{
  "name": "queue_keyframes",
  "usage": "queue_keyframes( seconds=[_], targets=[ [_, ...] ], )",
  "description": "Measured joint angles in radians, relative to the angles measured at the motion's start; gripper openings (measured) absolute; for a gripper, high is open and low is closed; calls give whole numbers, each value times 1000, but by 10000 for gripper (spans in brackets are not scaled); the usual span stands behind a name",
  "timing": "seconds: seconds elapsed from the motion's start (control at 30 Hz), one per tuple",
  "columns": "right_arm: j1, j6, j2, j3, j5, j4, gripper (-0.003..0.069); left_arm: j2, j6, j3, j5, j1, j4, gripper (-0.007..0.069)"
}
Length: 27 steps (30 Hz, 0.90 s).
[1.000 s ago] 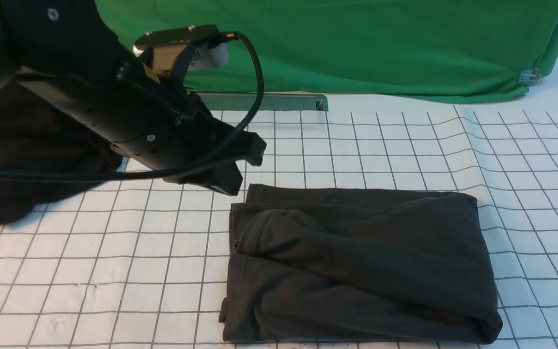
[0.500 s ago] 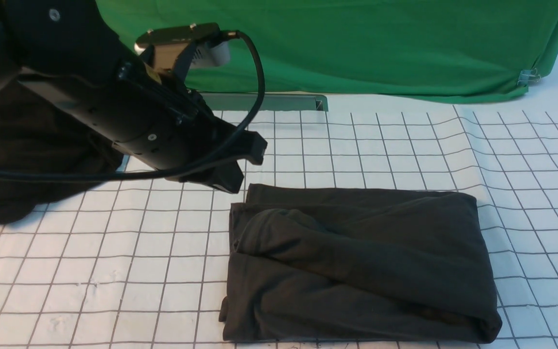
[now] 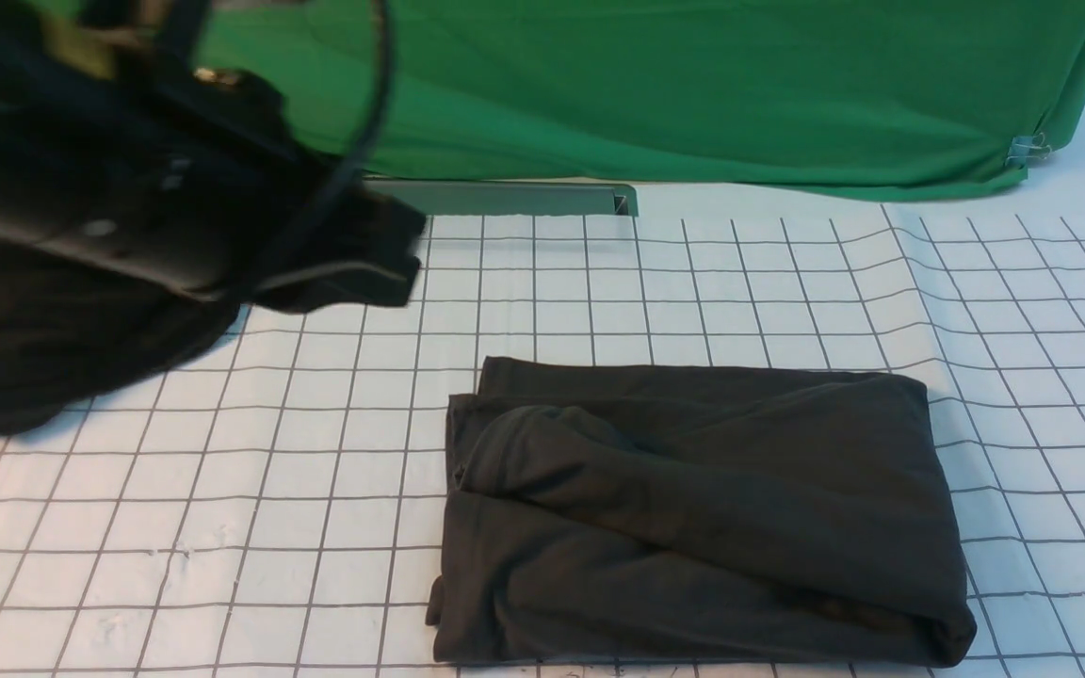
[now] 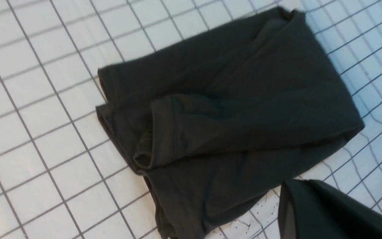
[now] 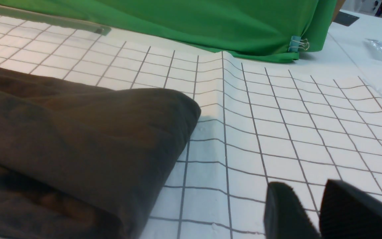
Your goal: Fold a long-sleeved shirt over a white checkered tablecloth.
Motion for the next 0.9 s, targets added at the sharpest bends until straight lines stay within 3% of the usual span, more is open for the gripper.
queue_keyframes(
  seconds=[0.13,0.47,0.63,0.9],
  targets=[
    [0,0,0,0,0,0,184,-254,8,222,-185,0,0,6],
    [0,0,-1,0,0,0,213,-744,-36,825,-872,0,-3,6],
    [0,0,-1,0,0,0,221,-765,-63,903,-998,0,-11,6],
    [0,0,-1,0,0,0,235,-765,-63,950,-1001,0,80,15]
  ],
)
